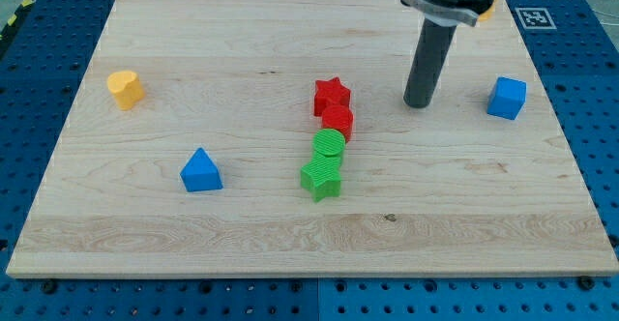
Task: Move the cube slightly left
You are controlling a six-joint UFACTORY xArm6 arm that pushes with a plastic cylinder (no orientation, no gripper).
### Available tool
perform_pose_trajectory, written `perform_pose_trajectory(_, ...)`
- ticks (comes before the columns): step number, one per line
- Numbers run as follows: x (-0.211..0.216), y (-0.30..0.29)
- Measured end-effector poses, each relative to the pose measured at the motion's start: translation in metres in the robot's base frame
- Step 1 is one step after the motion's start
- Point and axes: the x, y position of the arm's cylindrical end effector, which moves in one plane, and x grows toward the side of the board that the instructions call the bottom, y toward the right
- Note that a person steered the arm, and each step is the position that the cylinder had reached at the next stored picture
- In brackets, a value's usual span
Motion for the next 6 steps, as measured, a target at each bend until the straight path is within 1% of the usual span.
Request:
perform_pose_trajectory(1, -0.027, 0.012)
perform_pose_trajectory(2, -0.047, 0.041)
perform_pose_trajectory(3, -0.048, 0.074)
perform_pose_trajectory(4, -0.048, 0.118)
perform_pose_trajectory(5, -0.032, 0.145)
perform_pose_trajectory(6, 0.000, 0.152)
